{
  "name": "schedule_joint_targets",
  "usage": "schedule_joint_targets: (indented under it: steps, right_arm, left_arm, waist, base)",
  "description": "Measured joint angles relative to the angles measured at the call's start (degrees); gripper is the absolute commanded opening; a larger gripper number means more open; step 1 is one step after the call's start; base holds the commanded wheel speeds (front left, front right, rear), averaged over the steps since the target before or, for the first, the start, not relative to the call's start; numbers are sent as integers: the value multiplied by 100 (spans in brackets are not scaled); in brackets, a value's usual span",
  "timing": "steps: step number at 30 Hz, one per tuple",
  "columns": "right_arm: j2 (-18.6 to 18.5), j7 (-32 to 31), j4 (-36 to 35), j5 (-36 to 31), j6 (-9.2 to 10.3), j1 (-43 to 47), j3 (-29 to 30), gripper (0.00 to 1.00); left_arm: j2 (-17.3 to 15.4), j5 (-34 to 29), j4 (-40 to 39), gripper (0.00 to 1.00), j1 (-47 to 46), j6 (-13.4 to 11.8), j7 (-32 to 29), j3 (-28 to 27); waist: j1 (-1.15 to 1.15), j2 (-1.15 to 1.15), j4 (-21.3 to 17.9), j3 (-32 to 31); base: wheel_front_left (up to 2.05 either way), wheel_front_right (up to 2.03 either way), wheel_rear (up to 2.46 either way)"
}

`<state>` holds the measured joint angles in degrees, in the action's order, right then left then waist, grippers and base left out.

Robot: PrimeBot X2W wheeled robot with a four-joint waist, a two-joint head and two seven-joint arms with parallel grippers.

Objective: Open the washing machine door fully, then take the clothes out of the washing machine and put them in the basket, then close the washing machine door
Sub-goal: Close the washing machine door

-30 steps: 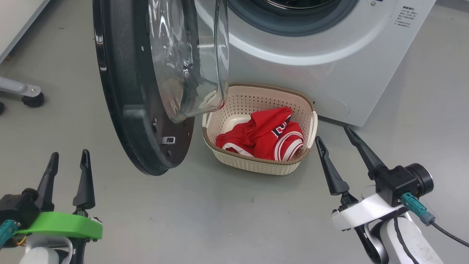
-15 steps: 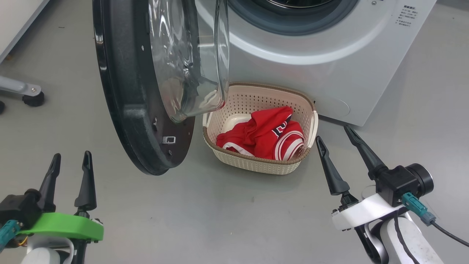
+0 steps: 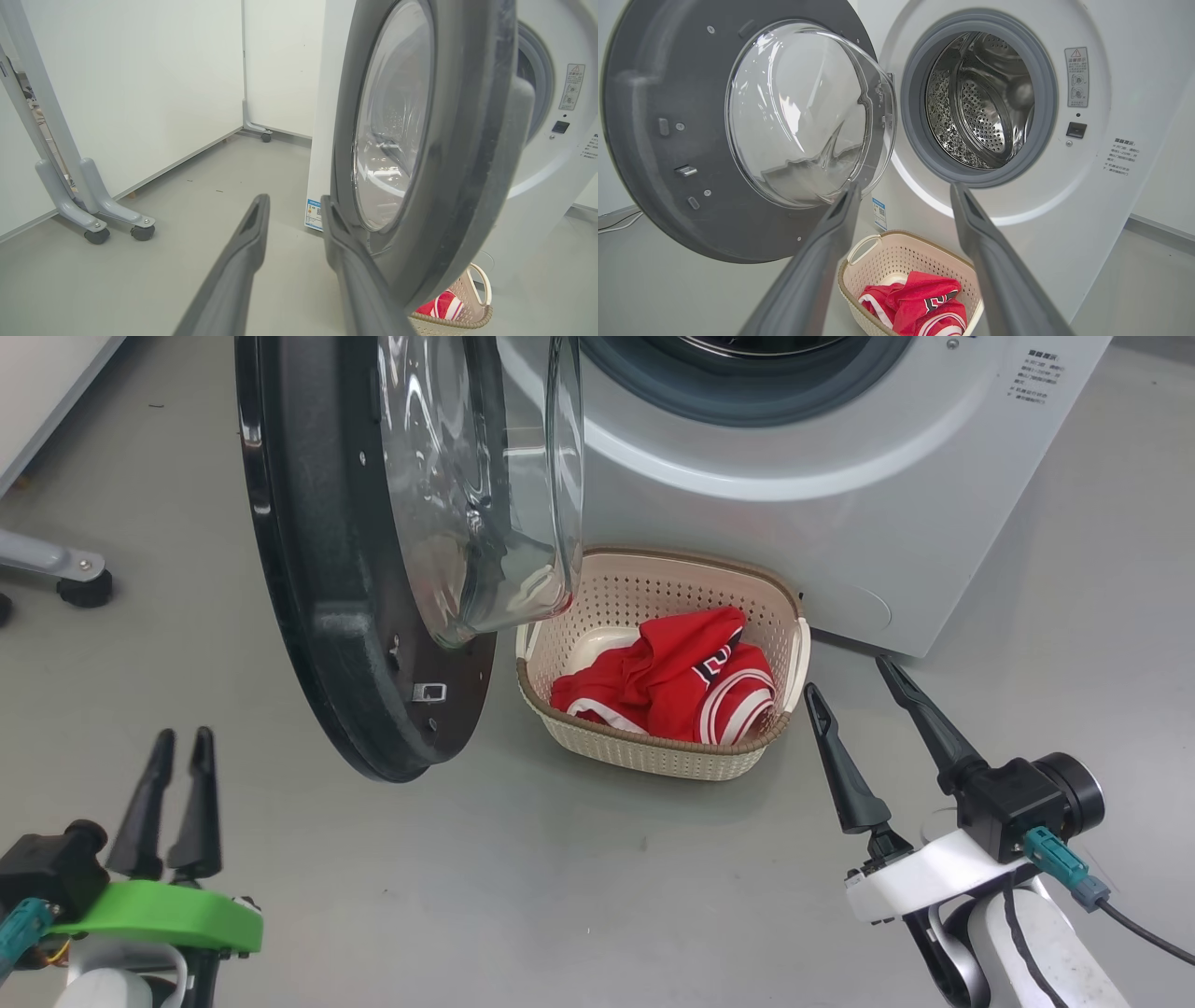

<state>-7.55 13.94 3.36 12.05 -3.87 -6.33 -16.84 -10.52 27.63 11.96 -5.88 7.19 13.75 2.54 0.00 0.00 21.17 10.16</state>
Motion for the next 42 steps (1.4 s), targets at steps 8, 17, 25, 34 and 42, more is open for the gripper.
schedule_joint_targets:
  steps: [8, 17, 25, 34, 42]
  right_arm:
    - [-3, 0, 16, -1, 0, 0, -1, 100]
    - [0, 1, 59, -1, -1, -1, -62, 100]
    - [11, 7, 75, -1, -2, 2, -87, 100]
    - [20, 8, 79, -1, -2, 13, -113, 100]
    - [24, 8, 74, -1, -2, 19, -125, 100]
  left_arm:
    - [-99, 255, 25, 0, -125, 0, -259, 92]
    - [84, 2005, 42, 0, -695, 0, -1318, -364]
    - [486, 3615, 97, 0, -1046, -122, -2360, -980]
    - [756, 5304, 248, 0, -1347, -656, -3631, -1372]
    - [782, 6102, 234, 0, -1355, -1163, -4564, -1424]
  waist:
    - [0, 0, 0, 7]
    - [0, 0, -2, -30]
    - [0, 0, -56, -75]
    - [0, 0, -89, -123]
    - [0, 0, -100, -111]
  base:
    - [0, 0, 0]
    - [0, 0, 0]
    - [0, 0, 0]
    - [0, 0, 0]
    - [0, 0, 0]
